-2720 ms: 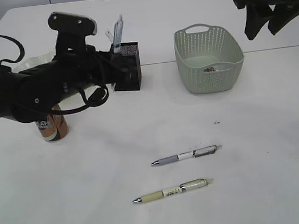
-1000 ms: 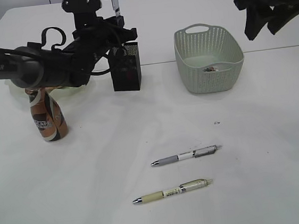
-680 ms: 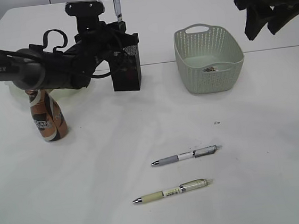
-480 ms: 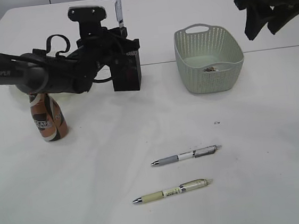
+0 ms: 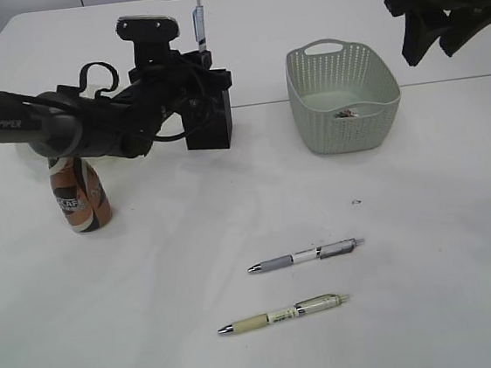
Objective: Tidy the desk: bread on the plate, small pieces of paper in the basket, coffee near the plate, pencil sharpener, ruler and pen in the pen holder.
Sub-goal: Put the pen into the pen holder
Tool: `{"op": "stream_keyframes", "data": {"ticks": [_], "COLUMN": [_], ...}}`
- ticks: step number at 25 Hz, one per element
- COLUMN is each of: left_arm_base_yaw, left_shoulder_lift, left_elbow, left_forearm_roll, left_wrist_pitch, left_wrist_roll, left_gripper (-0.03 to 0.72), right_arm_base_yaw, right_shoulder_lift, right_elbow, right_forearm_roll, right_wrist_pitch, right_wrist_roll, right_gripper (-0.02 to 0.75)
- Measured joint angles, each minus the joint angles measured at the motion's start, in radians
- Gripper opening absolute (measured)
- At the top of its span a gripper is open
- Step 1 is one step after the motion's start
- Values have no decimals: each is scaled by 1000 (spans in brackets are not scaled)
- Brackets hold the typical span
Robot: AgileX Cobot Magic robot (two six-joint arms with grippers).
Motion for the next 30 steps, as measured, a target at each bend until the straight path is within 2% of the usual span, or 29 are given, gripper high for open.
{"op": "stream_keyframes", "data": {"ticks": [5, 10, 12, 19, 25, 30], "left_arm_base_yaw": [0, 0, 0, 0, 0, 0], "left_shoulder_lift": [0, 0, 0, -4, -89, -207], "left_elbow": [0, 0, 0, 0, 0, 0], "left_forearm_roll": [5, 2, -2, -2, -2, 46], "left_wrist_pitch": [2, 2, 4, 27, 199, 397], "left_wrist_roll": [0, 0, 0, 0, 0, 0], "left_gripper": [155, 327, 359, 378, 379, 379], "right_arm_base_yaw": [0, 0, 0, 0, 0, 0], "right_shoulder_lift": [-2, -2, -2, -2, -2, -2], "right_elbow": [0, 0, 0, 0, 0, 0], "right_forearm_roll": [0, 2, 3, 5, 5, 9], "right_wrist_pitch": [0, 0, 0, 0, 0, 0], "right_wrist_roll": [0, 0, 0, -1, -1, -1], "right_gripper": [372, 372, 372, 372, 372, 372]}}
